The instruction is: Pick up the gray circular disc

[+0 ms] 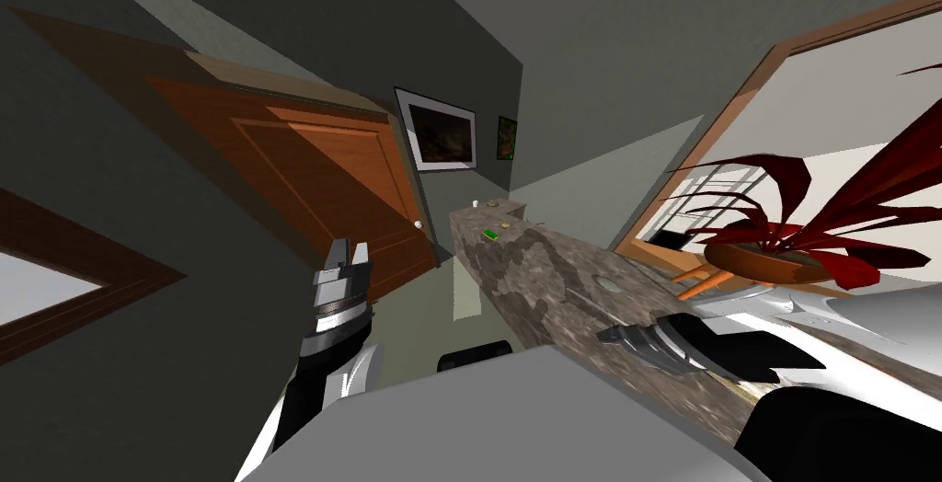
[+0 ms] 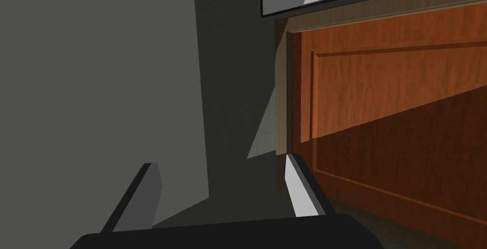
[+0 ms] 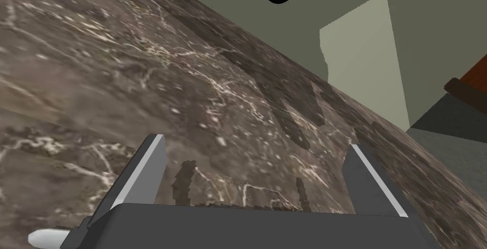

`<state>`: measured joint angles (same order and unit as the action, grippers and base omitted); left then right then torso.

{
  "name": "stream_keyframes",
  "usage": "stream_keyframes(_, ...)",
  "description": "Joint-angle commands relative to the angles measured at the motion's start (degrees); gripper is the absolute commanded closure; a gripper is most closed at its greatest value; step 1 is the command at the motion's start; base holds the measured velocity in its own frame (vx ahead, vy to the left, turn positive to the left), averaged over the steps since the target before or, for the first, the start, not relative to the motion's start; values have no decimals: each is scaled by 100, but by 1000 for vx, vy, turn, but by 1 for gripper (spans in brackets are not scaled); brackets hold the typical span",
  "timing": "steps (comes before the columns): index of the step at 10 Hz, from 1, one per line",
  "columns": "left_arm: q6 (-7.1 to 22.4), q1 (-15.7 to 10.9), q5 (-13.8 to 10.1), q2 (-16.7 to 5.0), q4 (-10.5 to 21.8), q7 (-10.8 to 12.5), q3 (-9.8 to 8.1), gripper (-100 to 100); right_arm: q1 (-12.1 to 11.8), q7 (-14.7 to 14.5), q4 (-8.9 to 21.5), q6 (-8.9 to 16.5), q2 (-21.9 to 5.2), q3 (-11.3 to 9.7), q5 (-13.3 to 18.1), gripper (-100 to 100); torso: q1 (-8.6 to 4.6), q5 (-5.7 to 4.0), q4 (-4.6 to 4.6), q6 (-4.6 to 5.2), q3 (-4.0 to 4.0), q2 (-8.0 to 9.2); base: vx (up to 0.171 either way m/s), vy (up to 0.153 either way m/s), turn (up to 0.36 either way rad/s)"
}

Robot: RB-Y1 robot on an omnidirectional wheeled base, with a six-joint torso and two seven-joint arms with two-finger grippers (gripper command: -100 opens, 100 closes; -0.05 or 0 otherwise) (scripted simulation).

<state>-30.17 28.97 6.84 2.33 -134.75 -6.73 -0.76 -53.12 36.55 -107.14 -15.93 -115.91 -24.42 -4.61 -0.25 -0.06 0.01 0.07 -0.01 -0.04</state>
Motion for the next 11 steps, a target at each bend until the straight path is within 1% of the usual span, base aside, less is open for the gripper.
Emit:
stream_keyframes(1,0,0,0,0,0,0,0,0,-102,75,221,198,-199,-17,-127,-100,0,0,0,0,0,0,83,-148,289)
stream_keyframes(2,0,1,0,-1,0,0,-1,0,-102,75,221,198,-199,-17,-127,-100,-31,-6,-4,-1,-12,-21,70,-149,161)
stream_keyframes(4,0,1,0,-1,0,0,-1,0,-296,185,436,467,-312,14,-196,-100,-40,-11,-6,1,-14,-25,87,-158,206)
stream_keyframes(5,0,1,0,-1,0,0,-1,0,-296,185,436,467,-312,14,-196,-100,-48,-13,-8,1,-20,-34,71,-142,87)
stream_keyframes(6,0,2,0,-1,0,0,-2,0,-385,228,519,584,-332,26,-224,-100,-38,-13,-7,6,-17,-28,53,-136,118)
stream_keyframes(7,0,1,0,-1,0,0,-1,0,-385,228,519,584,-332,26,-224,-100,-35,-10,-6,3,-13,-22,36,-98,75)
stream_keyframes(8,0,1,0,0,0,0,-1,0,-537,288,628,766,-318,37,-266,-100,-21,-9,-4,6,-10,-15,67,-143,185)
stream_keyframes(9,0,1,0,-1,0,0,-1,0,-537,288,628,766,-318,37,-266,-100,-35,-10,-5,3,-13,-22,62,-164,114)
stream_keyframes(10,0,2,0,-1,0,0,-2,0,-613,312,671,854,-279,41,-285,-100,-40,-12,-5,6,-14,-23,68,-155,110)
stream_keyframes(11,0,2,0,-1,0,0,-1,0,-613,312,671,854,-279,41,-285,-100,-39,-12,-6,5,-15,-25,56,-103,57)
